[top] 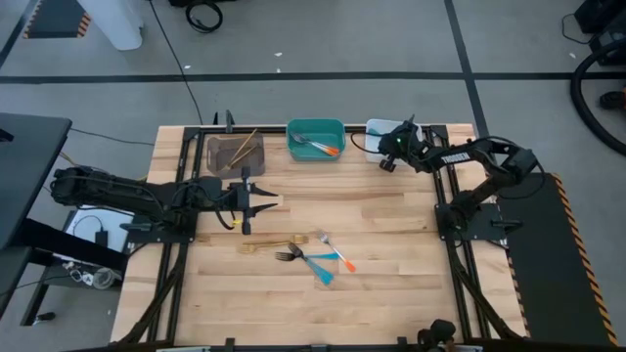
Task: Sort silverware by color (type)
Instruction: Put the blue fork into the white bin
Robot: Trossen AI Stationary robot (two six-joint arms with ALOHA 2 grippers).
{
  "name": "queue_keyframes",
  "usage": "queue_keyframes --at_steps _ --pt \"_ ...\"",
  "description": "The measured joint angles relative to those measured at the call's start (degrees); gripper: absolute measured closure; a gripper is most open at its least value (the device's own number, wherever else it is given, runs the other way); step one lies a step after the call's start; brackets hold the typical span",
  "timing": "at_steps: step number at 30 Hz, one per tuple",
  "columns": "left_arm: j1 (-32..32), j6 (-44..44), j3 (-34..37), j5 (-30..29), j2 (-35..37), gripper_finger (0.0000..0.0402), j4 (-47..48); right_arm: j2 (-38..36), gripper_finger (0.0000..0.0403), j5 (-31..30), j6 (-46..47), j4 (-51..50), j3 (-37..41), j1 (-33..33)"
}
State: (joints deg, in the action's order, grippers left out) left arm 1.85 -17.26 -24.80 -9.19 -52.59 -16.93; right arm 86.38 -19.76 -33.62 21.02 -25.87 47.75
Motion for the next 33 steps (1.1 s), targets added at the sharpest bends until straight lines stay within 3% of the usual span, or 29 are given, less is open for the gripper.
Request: queue_keyframes --at_steps 12,33 --pt "0.0 0.1 0.0 0.0 0.0 0.0290 0.0 0.1 0.0273 -1.4 2.6 -3.7 -3.2 -0.1" --pt "0.0 0.5 0.0 0.0 0.0 0.0290 0.1 -2.3 0.0268 -5.2 5.6 -5.3 -4.9 -3.0"
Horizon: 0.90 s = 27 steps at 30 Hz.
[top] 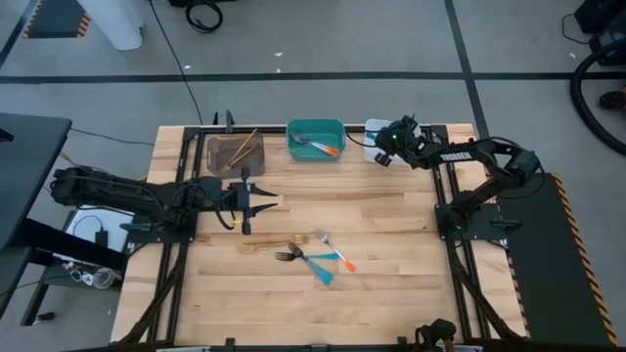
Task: Sort silverware by color (type)
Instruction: Put the blue fork into the white bin
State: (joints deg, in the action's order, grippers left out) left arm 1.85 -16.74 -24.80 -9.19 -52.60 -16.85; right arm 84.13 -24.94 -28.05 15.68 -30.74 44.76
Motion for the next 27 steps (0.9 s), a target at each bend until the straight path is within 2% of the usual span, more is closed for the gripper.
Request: queue_keyframes --at_steps 10,20,27 --pt "0.0 0.0 0.0 0.0 0.0 0.0290 0.0 -7.6 0.0269 -3.0 0.1 -4.7 0.0 -3.0" --pt "0.0 0.1 0.0 0.0 0.0 0.0290 0.0 -15.7 0.0269 -5.0 4.3 -10.0 0.0 -7.0" --pt "0.0 0.1 0.0 0.0 0.0 0.0290 0.0 -18.7 0.0269 -5.1 7.3 -10.6 0.0 -11.4"
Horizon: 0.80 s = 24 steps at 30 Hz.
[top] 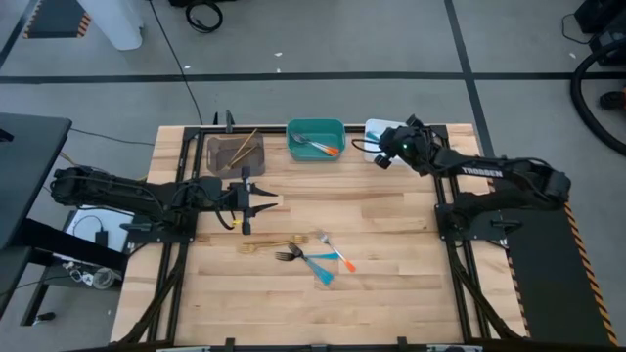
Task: Sort silverware by color (type)
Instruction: Put the blue fork into the white bin
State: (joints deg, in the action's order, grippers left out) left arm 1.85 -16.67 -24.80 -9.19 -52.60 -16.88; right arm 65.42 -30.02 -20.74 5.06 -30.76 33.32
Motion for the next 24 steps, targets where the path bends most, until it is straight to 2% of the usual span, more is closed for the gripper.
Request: queue_keyframes --at_steps 18,24 --pt "0.0 0.0 0.0 0.0 0.0 0.0290 0.0 -0.8 0.0269 -0.4 3.6 3.6 0.0 -11.2" --pt "0.0 0.1 0.0 0.0 0.0 0.0290 0.0 -0.8 0.0269 -0.4 8.6 4.3 0.0 -14.9"
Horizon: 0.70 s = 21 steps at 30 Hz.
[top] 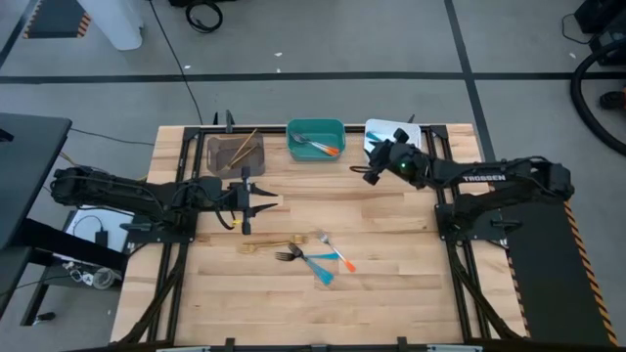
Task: Sort silverware by color (type)
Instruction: Put the blue fork into the white bin
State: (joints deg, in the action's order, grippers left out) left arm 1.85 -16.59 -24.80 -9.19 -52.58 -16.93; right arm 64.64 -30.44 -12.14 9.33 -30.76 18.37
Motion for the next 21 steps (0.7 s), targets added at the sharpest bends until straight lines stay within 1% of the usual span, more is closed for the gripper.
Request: queue_keyframes --at_steps 5,13,16,21 --pt "0.0 0.8 0.0 0.0 0.0 0.0290 -0.1 0.9 0.0269 0.0 3.7 0.1 0.0 -3.5" --pt "0.0 1.0 0.0 0.0 0.0 0.0290 -0.6 5.4 0.0269 -0.8 7.6 3.1 -0.2 -9.2" --pt "0.0 1.0 0.0 0.0 0.0 0.0290 -0.5 7.5 0.0269 -1.8 8.7 2.1 -2.0 -11.1" --pt "0.0 1.0 0.0 0.0 0.0 0.0290 -0.5 12.2 0.0269 -3.0 8.9 -0.6 -7.3 -14.0"
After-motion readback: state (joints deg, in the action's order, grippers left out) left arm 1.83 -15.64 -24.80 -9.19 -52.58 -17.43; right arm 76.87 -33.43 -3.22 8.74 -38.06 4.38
